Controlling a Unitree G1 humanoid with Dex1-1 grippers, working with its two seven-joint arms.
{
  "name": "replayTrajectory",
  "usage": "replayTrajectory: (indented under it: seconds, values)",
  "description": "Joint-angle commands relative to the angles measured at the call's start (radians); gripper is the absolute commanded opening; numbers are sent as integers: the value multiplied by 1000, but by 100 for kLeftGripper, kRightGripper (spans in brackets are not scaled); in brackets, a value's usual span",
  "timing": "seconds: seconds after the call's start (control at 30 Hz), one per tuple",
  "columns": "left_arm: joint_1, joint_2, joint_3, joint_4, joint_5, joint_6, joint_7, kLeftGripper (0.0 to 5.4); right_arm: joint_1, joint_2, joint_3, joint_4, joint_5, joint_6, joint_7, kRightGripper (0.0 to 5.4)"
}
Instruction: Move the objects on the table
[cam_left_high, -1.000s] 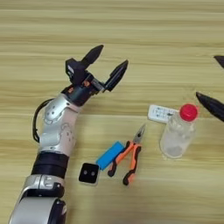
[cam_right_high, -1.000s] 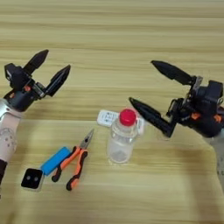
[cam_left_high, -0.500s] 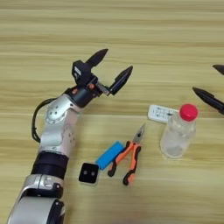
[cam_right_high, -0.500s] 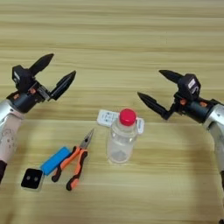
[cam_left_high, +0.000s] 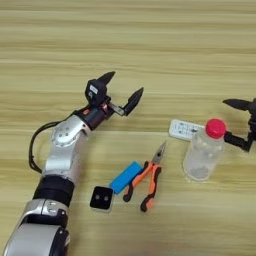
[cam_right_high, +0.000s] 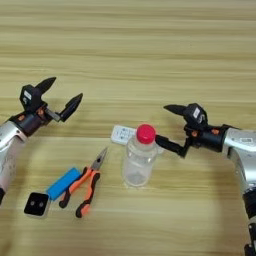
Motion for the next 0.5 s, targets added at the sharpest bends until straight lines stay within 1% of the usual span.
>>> replayTrajectory:
  seconds: [0.03, 0.17, 0.33, 0.5]
  values:
    - [-35, 3, 15, 31, 23, -4, 53, 540, -22, 10, 24, 13, -7, 7, 35, 536]
    - [-42, -6, 31, 45, 24, -1, 108, 540, -37, 23, 43, 49, -21, 2, 47, 536]
    - [-48, -8, 41, 63, 22, -10, 142, 540, -61, 39, 59, 107, -42, -14, 48, 536]
    - [-56, -14, 57, 83, 20, -27, 178, 540, -95, 59, 72, 201, -83, -46, 25, 536]
